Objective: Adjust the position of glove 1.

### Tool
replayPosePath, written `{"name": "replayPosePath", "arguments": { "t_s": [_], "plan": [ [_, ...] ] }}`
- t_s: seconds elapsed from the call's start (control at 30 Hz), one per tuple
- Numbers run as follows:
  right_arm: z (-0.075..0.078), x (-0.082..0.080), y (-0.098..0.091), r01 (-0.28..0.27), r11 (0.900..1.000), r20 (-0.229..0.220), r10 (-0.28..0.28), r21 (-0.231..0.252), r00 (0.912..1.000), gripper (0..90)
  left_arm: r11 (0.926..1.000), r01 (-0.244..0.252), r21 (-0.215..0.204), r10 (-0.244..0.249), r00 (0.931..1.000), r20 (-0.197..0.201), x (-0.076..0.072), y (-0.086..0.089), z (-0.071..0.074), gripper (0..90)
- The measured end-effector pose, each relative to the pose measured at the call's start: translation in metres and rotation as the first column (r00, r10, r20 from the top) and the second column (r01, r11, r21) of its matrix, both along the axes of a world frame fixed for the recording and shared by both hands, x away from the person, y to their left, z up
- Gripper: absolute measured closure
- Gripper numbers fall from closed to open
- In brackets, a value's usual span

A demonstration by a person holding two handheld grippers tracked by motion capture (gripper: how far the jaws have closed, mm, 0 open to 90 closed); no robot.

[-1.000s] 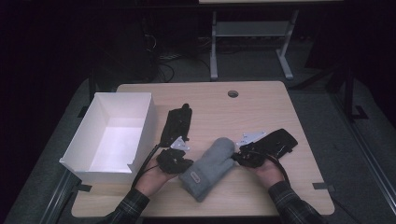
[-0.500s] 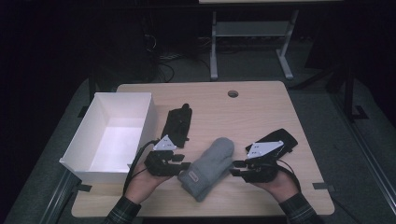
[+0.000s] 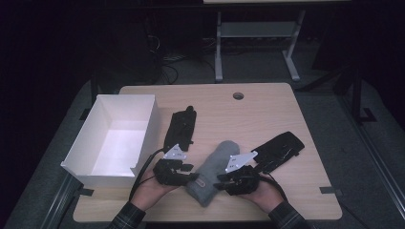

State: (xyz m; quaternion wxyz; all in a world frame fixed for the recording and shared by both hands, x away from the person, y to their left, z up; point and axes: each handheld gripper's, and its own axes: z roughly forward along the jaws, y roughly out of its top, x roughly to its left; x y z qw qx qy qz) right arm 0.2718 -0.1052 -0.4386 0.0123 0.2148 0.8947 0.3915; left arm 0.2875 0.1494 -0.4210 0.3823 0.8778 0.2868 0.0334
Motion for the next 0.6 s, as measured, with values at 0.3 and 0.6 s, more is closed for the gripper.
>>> {"name": "replayPosePath", "arguments": {
  "t_s": [0.3,0.6],
  "plan": [
    [0.008,0.003,-0.012,-0.008,0.9953,-0.030,0.010,0.097,0.9995,89.8,0.9991,-0.009,-0.042,0.009,0.9998,0.018,0.001,0.007,0.006,56.6],
    [0.018,0.004,-0.027,0.009,0.9884,-0.021,-0.005,0.152,0.9998,89.7,0.9992,-0.013,-0.037,0.014,0.9995,0.030,0.000,0.006,0.008,55.3]
  ]
}}
